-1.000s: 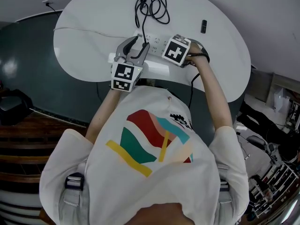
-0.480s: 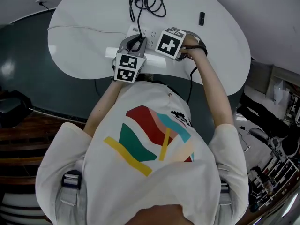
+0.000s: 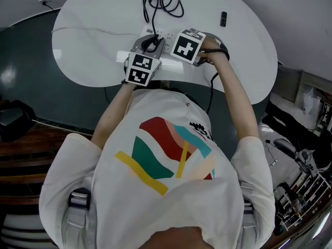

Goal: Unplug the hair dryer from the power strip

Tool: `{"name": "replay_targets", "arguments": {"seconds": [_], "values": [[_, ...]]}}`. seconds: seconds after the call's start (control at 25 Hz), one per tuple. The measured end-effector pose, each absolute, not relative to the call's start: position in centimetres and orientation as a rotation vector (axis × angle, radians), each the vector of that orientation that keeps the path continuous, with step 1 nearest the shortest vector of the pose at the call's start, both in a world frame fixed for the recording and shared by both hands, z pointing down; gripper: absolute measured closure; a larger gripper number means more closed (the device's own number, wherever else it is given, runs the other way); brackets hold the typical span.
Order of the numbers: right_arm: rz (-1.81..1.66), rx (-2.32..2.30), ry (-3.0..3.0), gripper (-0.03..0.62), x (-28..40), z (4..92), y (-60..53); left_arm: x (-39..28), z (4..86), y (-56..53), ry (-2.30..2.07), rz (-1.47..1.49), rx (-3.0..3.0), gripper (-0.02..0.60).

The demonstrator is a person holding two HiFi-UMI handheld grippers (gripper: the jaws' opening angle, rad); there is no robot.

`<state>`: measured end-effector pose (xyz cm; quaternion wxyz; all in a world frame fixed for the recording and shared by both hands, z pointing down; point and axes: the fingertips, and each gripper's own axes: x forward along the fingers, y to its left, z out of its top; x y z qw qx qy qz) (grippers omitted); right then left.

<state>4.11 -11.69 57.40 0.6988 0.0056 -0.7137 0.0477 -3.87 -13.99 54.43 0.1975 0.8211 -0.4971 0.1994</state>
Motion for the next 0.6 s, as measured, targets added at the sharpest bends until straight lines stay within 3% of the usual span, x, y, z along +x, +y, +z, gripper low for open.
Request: {"name": "replay_targets", "arguments": {"seconds": [0.36, 0.6], "values": [[0.132, 0.009, -1.465, 0.388, 4.16, 57.76, -11.85, -3.51, 54.33, -13.60, -1.391, 0.643, 2.364, 0.529], [0.177, 0.028, -1.504, 0.447, 4.28, 57.37, -12.60, -3.02, 53.84, -13.26, -1.320, 0.705, 2.454, 0.532]]}}
